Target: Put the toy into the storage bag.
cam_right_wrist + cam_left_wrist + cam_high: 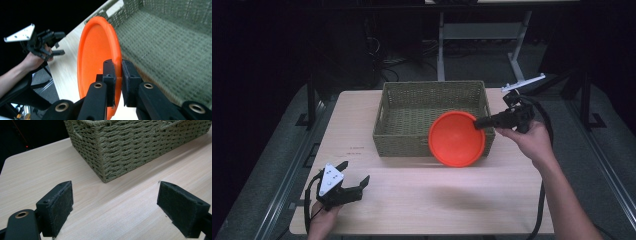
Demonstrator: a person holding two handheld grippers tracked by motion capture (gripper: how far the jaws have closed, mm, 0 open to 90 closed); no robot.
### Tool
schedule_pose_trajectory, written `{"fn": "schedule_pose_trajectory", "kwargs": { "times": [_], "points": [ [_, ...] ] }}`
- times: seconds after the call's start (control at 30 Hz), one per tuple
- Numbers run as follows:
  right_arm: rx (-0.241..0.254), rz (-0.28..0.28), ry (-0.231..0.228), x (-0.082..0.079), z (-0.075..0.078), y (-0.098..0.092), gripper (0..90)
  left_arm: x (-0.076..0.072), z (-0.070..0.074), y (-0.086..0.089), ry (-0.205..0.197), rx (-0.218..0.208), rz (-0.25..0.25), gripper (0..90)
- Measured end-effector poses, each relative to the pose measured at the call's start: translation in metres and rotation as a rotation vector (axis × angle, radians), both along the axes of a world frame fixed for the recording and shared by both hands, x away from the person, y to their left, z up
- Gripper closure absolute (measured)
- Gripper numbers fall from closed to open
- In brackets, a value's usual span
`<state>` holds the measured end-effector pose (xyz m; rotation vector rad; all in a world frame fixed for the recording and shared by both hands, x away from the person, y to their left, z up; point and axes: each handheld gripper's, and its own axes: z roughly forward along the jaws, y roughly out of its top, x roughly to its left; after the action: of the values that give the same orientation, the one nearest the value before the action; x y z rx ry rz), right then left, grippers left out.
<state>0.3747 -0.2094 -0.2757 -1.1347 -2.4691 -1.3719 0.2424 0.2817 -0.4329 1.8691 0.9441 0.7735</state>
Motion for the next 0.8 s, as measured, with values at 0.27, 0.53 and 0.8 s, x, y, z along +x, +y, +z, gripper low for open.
{"fn": "schedule_pose_trajectory", "kwargs": {
  "times": [0.27,0.53,0.8],
  "points": [
    [0.011,-0.045,0.002,0.029,0.018,0.011,82.3,0.0,0.0,0.001,0.0,0.008,-0.001,12.7],
    [0.003,-0.068,0.021,0.057,0.024,0.03,82.3,0.0,0.0,0.0,-0.003,-0.013,0.002,12.7],
    [-0.012,-0.137,0.046,0.088,0.019,0.038,82.3,0.0,0.0,0.0,-0.005,-0.006,-0.007,12.7]
  ]
}}
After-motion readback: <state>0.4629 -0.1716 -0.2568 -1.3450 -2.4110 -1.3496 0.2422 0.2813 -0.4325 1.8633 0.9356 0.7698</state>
